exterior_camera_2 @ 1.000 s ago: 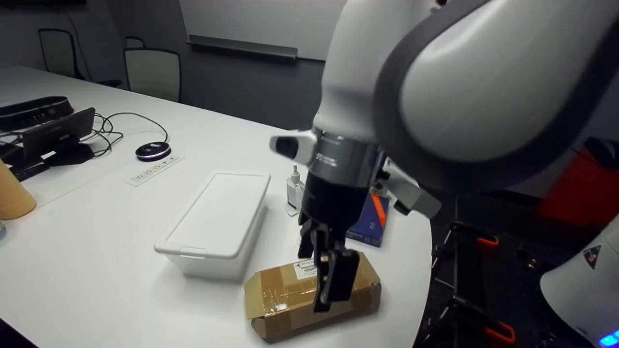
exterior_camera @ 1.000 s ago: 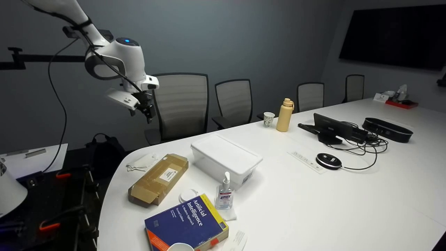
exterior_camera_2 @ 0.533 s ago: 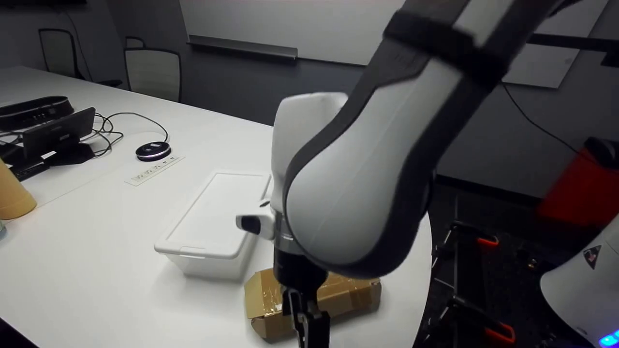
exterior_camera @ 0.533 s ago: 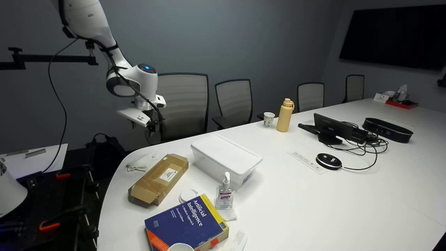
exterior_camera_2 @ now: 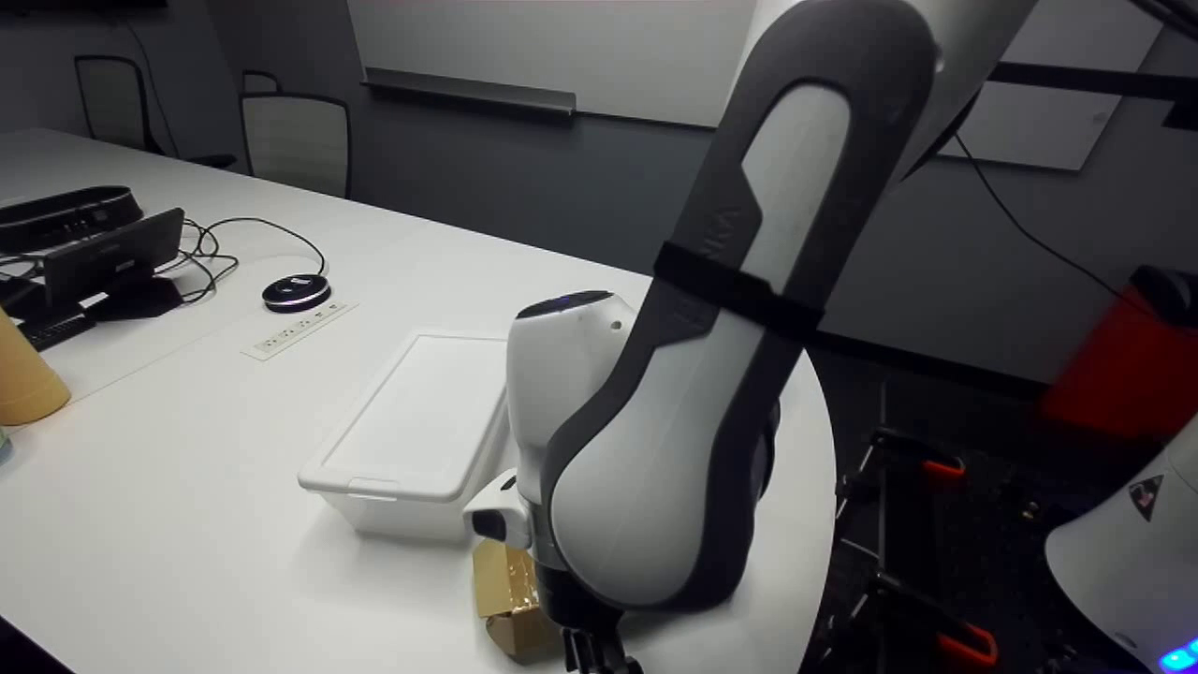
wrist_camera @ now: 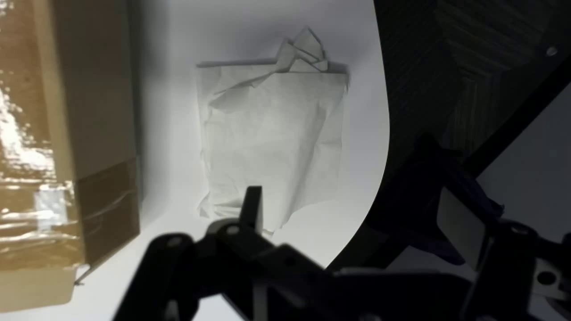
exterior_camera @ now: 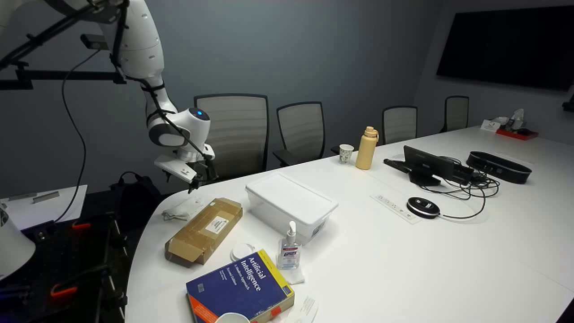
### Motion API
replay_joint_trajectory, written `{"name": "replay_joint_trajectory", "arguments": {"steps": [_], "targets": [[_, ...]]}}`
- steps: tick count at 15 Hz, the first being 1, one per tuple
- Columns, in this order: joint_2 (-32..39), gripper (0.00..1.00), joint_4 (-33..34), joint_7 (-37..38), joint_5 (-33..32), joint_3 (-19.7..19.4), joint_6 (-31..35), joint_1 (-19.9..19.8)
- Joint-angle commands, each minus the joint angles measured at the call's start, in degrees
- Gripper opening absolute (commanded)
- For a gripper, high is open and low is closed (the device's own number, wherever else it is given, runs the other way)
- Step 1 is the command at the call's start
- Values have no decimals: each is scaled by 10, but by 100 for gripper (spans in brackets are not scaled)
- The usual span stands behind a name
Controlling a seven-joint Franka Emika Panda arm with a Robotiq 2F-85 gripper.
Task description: Use the tissue to clean the book's front cover
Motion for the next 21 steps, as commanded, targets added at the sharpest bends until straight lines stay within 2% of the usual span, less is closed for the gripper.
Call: {"name": "replay_joint_trajectory", "arguments": {"steps": [1,4,12,15,16,17,21], "targets": [[30,100,13,31,-34,23,18,-20],[52,100,19,63,-71,23,26,-19],[78,100,26,234,-212,-25,29,41],[88,100,30,287,-245,-34,33,61],[92,100,31,299,-250,-34,36,64],[86,100,26,281,-254,-18,19,37],[91,100,27,284,-261,-18,20,37]]}}
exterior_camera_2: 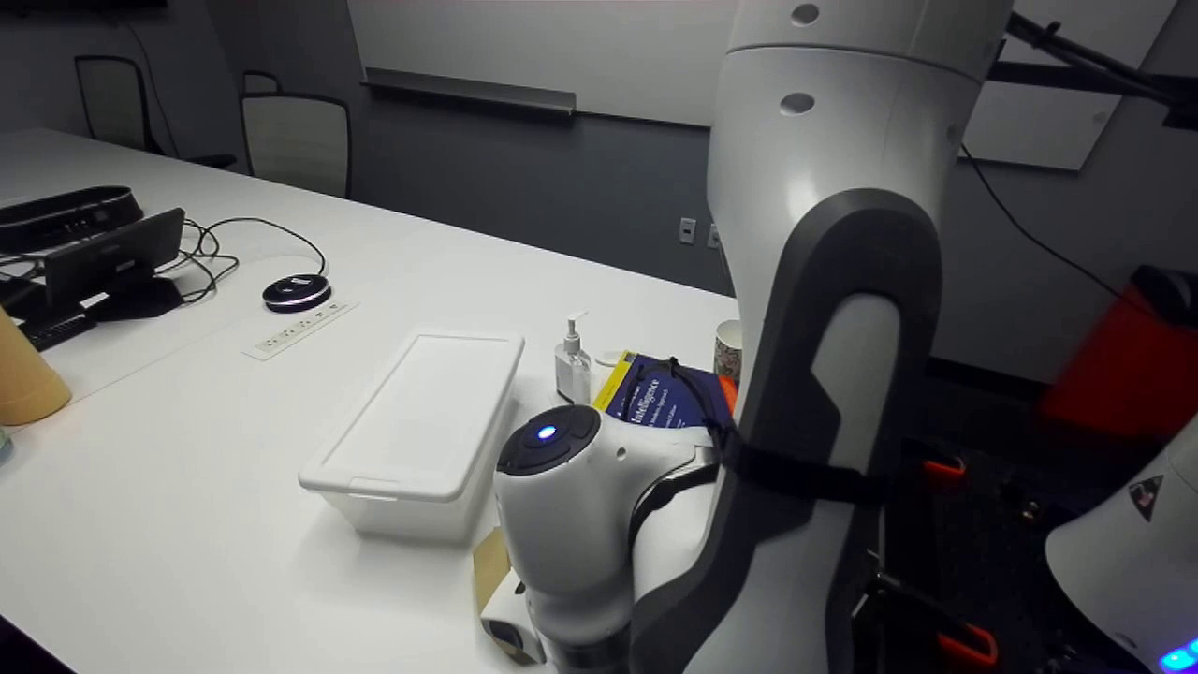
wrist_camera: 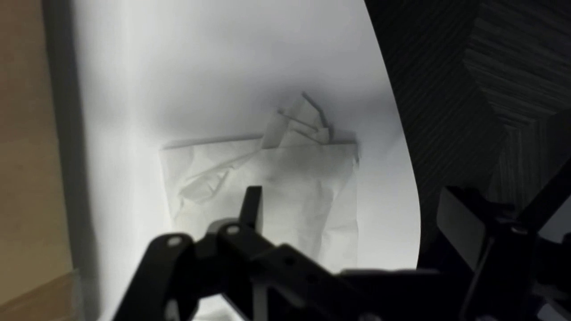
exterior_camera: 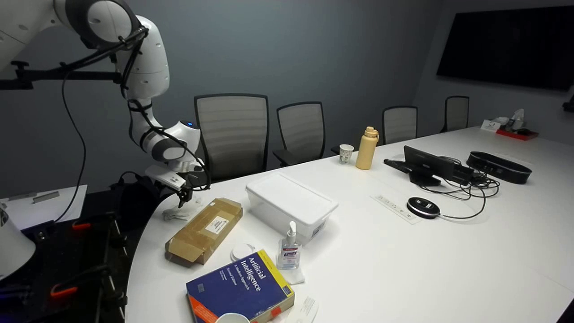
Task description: Use the tissue to clean the book's front cover
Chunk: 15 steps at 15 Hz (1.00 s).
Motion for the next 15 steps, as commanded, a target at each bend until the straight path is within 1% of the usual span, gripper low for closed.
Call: {"name": "replay_joint_trajectory", "arguments": {"steps": [1,5,9,15], "targets": [[-8,100,-2,29,-20,-4,-5,3],[3,100,10,72,-33,-33,2,32],[16,100,30,121,-58,-76,-3,74],[61,100,84,140,-76,-95,-7,102]]}}
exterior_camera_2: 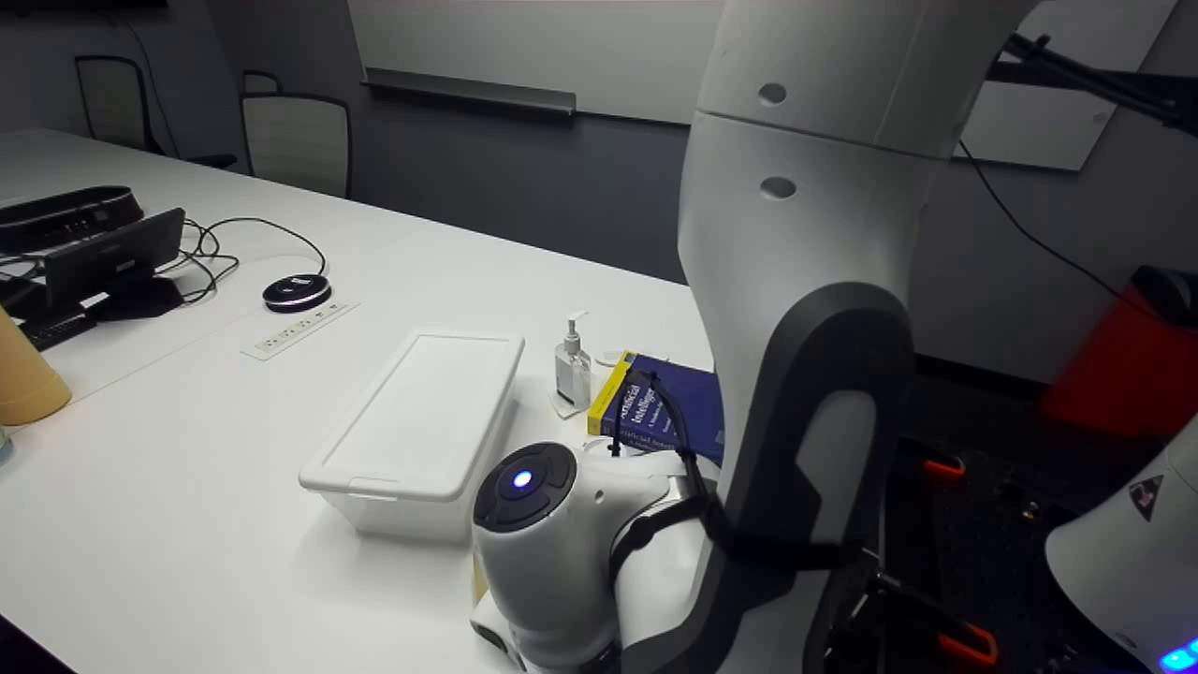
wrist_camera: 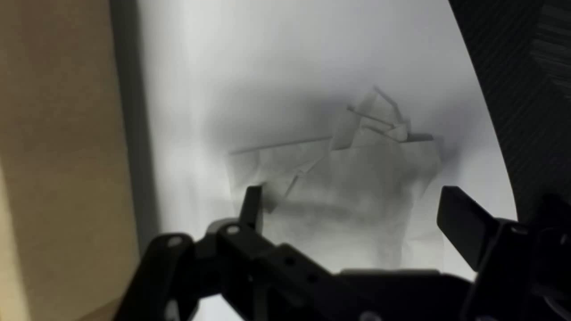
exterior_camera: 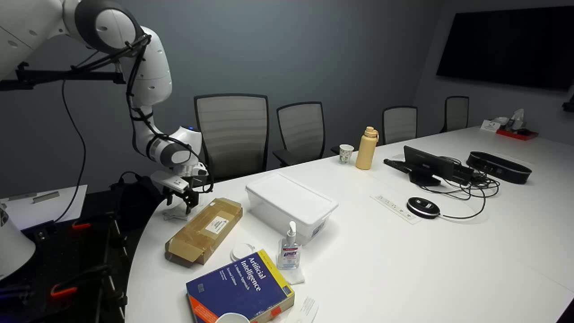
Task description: Use the tissue to clean the book's front cover
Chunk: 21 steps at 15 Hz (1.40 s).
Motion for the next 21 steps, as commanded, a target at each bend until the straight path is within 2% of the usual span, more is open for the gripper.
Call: {"name": "replay_joint_trajectory", "arguments": {"steps": [1,2,12,14,21], "targets": [[30,100,39,27,-17,-13,-8,20],[36,80,45,27,-17,-15,-9,23],[42,6,56,38,-16,-15,-7,32],[26,0,43,41,-13,-12,-10,30],[-60,0,-37,29,-2,14,6,-15]]}}
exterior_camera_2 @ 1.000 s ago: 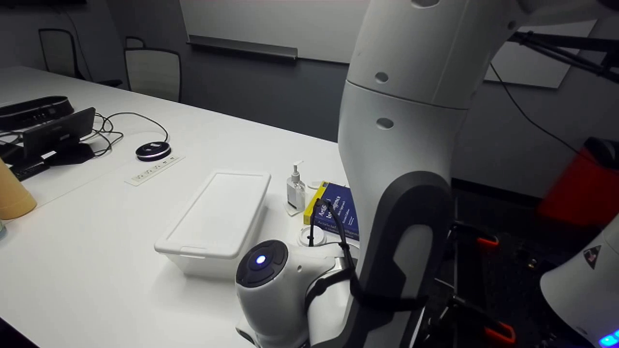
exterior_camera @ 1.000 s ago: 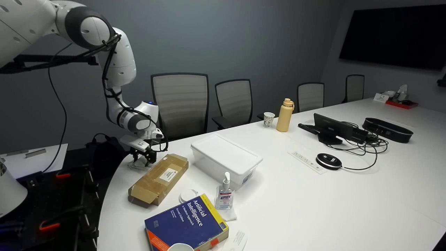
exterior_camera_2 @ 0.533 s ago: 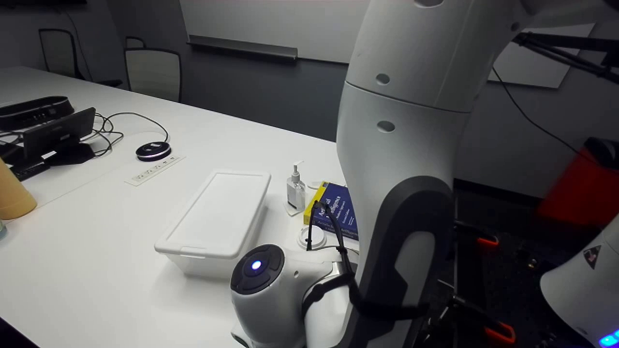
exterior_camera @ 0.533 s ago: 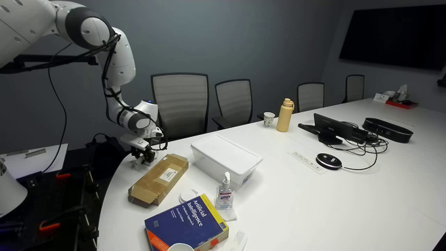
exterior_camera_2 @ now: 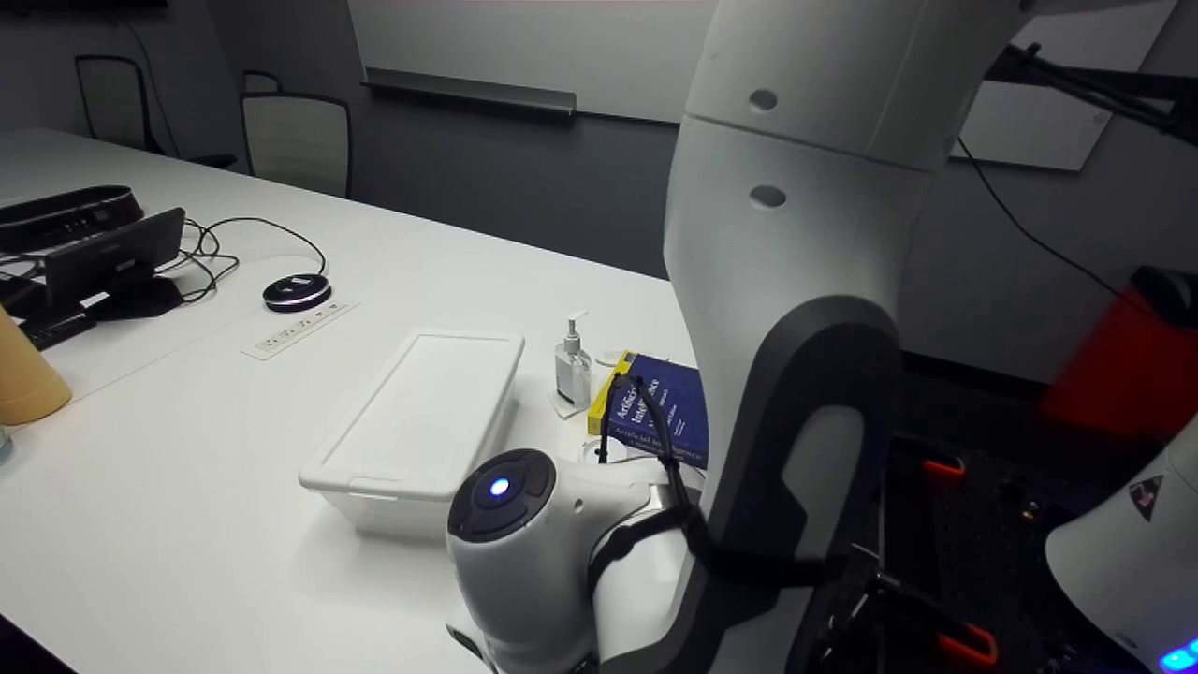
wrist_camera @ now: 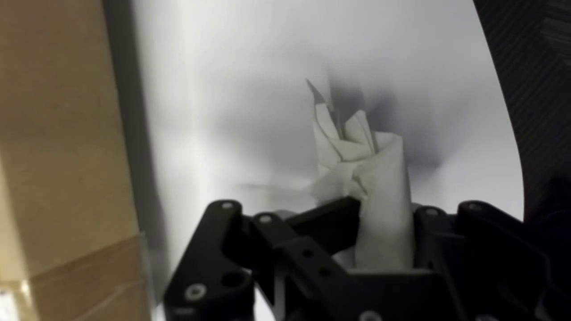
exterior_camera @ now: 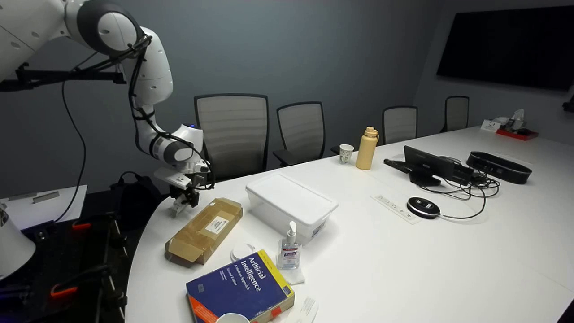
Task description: Use the tissue to clean the book's front cover
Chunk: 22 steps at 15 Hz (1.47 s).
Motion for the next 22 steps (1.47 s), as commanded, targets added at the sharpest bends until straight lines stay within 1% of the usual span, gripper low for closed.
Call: {"name": "replay_joint_trajectory", "arguments": {"steps": [1,6,11,15,18,19,22], "targets": [[-82,0,-77,8,2,19,11,-35],[-160,0,-152,3,21,34,21,-92],[-214,0,-222,-7,45,29,46,-159],[-239,0,-277,7,50,-15,112,-196],[-250,0,-310,12,41,-66,167,-215],[-252,0,-315,11,38,-85,179,-220],[-255,0,-323,11,30,-148,194,-221]]}}
